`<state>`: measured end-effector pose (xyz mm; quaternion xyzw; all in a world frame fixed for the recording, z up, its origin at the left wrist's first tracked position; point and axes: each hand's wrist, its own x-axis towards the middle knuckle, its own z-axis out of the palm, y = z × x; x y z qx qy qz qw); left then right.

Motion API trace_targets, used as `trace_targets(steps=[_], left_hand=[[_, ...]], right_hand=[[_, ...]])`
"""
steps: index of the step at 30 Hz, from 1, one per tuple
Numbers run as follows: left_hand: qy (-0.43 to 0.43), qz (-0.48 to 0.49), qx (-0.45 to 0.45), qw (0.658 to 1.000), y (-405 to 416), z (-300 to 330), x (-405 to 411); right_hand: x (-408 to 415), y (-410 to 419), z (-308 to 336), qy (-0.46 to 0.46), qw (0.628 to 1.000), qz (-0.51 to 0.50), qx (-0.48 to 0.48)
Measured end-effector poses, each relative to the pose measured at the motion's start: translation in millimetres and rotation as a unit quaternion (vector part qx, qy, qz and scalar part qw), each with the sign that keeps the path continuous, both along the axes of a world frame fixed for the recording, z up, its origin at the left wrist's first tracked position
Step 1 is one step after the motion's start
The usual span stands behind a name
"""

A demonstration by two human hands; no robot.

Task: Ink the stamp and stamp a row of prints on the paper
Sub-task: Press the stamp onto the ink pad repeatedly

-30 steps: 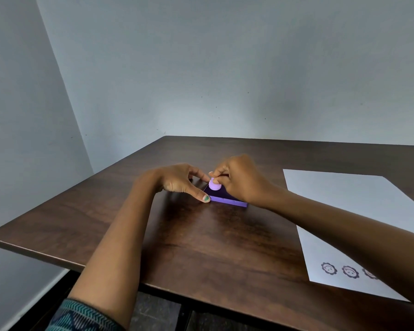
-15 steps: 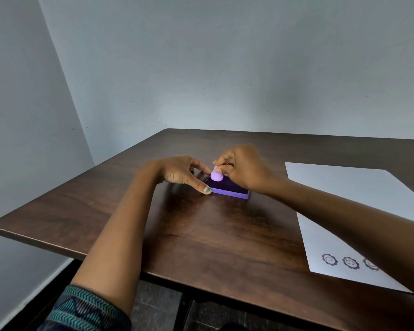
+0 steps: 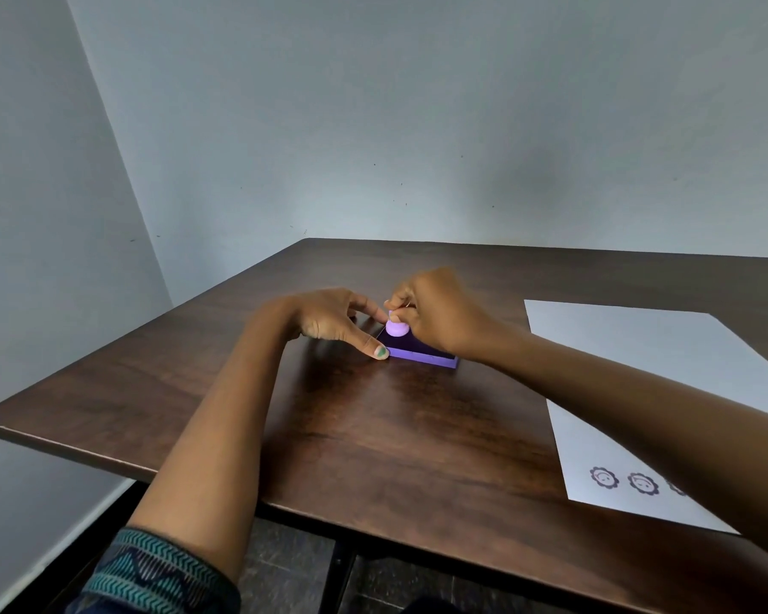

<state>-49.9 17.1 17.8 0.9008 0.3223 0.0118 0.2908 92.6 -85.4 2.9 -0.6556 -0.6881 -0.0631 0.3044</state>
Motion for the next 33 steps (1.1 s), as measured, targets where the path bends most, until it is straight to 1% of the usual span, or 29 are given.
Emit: trace_targets(steps=[3, 5, 7, 9, 10, 11, 13, 14, 17, 19, 21, 24, 27, 29, 31, 33], left_hand=[[0.0, -0.001, 0.005, 1.0, 1, 0, 1], [0.001, 0.001, 0.01, 1.0, 2, 0, 1], [-0.002, 0.001, 0.006, 1.0, 2, 0, 1], [-0.001, -0.004, 0.006, 1.0, 2, 0, 2], [-0.001, -0.007, 0.007, 1.0, 2, -1, 1], [-0.002, -0.01, 0.008, 1.0, 2, -1, 1], [-0.005, -0.013, 0.009, 1.0, 2, 0, 1], [-0.008, -0.014, 0.011, 1.0, 2, 0, 1], [-0.012, -0.017, 0.007, 1.0, 2, 1, 0], [-0.01, -0.021, 0.001, 1.0, 3, 0, -1], [-0.018, -0.019, -0.006, 1.0, 3, 0, 0], [-0.043, -0.009, -0.015, 0.999, 1, -1, 3], [-0.08, 0.004, -0.014, 0.997, -5, -2, 10], [-0.109, 0.016, 0.002, 0.994, -9, -4, 15], [-0.137, 0.023, 0.034, 0.99, -18, -5, 22], [-0.154, 0.016, 0.084, 0.984, -33, -3, 33]], right_hand=[[5, -6, -2, 0.033, 0.999, 0.01, 0.013], [7, -6, 0, 0.065, 0.998, -0.001, 0.018], [6, -3, 4, 0.094, 0.995, -0.016, 0.002], [8, -1, 8, 0.149, 0.988, -0.027, -0.017], [10, -2, 11, 0.204, 0.978, -0.027, -0.018], [12, -5, 13, 0.277, 0.961, -0.023, -0.014], [18, -13, 17, 0.421, 0.907, -0.007, -0.004], [21, -18, 19, 0.474, 0.88, -0.001, -0.004], [32, -35, 25, 0.616, 0.785, 0.06, -0.018], [40, -49, 27, 0.669, 0.737, 0.094, -0.031], [49, -65, 28, 0.69, 0.714, 0.113, -0.04], [62, -89, 26, 0.702, 0.699, 0.131, -0.043], [72, -111, 25, 0.695, 0.704, 0.143, -0.041], [78, -121, 27, 0.689, 0.709, 0.149, -0.04], [83, -131, 30, 0.684, 0.711, 0.155, -0.038], [89, -141, 33, 0.679, 0.716, 0.159, -0.032]])
